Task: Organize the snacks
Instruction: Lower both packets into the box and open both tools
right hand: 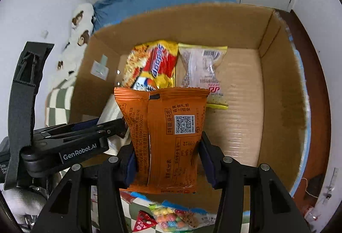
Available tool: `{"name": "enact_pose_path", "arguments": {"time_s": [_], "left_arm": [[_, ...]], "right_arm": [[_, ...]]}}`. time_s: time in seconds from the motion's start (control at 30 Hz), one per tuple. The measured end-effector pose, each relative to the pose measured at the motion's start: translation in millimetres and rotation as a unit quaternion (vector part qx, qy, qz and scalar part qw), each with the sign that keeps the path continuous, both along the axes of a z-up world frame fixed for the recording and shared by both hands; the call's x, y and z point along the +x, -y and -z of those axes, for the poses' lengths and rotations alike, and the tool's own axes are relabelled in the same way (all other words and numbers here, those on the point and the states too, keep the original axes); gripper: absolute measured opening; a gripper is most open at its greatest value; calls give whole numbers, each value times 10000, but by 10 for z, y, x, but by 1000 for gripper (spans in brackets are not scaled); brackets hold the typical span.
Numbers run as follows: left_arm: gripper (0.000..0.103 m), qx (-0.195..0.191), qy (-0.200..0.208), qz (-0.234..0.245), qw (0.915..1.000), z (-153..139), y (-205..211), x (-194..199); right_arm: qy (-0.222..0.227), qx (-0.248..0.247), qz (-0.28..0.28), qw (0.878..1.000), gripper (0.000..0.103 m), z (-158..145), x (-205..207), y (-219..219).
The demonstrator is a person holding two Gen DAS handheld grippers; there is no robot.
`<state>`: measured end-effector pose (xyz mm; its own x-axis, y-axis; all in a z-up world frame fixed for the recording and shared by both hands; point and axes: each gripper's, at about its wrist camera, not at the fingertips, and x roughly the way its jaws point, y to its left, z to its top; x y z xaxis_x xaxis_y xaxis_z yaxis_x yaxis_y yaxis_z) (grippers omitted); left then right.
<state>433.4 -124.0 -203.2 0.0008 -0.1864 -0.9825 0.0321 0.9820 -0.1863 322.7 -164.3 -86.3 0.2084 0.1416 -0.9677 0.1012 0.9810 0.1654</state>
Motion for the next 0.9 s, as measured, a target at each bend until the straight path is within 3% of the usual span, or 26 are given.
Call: {"name": "enact_pose_path", "arguments": {"time_s": [0.17,0.2,0.23,0.27,0.3,0.47,0.63,0.9], "left_arm": [[46,122,-308,72,9994,199,-19,0],[49,82,-365,56,9993,232,-37,-5],[58,39,-372,87,9993,249,-47,-9],[72,106,-337,132,9993,254,-51,-12],[75,113,-306,172,9993,252,-52,-16],[87,72,-297,212,9993,236,-41,-34],[87,229,-73,216,9995,105,-2,-44],[87,261,557,73,9981,-396,-9,-166]], "right_arm": [[-488,-108,-207,9985,55,328,85,-55],[-694,-161,-253,9971,63,416,99,-62],[-808,-193,-261,9962,71,470,98,-62],[-899,-203,-265,9954,88,523,100,-51],[-946,-193,-261,9950,92,560,98,-33],[-990,-258,-209,9945,92,607,94,27],[-908,-314,-151,9953,92,545,40,110],[-518,-557,8,9971,92,216,-115,205]]}}
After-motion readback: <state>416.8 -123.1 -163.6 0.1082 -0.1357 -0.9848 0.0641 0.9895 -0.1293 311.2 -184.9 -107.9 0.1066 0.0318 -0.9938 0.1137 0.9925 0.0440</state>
